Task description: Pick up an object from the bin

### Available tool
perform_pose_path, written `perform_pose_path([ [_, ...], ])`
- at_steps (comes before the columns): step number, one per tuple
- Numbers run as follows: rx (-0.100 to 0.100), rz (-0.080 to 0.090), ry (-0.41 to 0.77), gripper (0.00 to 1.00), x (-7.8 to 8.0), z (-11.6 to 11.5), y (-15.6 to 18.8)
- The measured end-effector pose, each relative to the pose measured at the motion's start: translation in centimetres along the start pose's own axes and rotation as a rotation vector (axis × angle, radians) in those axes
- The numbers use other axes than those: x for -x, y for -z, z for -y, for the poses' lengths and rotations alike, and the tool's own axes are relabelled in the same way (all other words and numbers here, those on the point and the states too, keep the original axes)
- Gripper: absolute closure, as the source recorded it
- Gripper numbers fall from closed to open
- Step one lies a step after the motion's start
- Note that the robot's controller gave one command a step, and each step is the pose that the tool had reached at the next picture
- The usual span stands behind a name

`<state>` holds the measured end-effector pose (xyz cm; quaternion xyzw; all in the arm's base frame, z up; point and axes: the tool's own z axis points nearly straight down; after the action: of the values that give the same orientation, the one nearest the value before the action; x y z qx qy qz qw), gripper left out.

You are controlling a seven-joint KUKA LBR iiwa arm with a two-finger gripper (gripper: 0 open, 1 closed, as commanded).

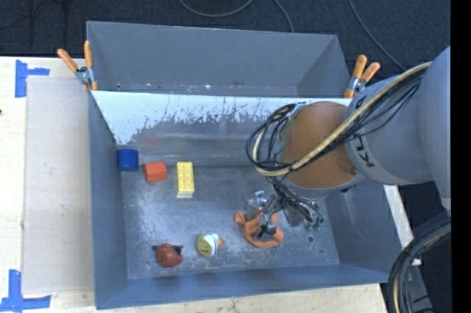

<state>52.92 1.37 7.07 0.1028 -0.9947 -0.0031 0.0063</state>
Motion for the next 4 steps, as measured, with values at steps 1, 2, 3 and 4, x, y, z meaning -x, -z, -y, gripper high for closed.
perform_pose_path([
  [1,0.0,0.0,0.0,1.0,0.0,0.0,0.0],
  [2,0.0,0.0,0.001,1.0,0.0,0.0,0.0],
  [3,0.0,-0.003,0.002,1.0,-0.1,-0.1,0.4],
  [4,0.001,-0.004,0.003,1.0,-0.2,-0.1,1.7],
])
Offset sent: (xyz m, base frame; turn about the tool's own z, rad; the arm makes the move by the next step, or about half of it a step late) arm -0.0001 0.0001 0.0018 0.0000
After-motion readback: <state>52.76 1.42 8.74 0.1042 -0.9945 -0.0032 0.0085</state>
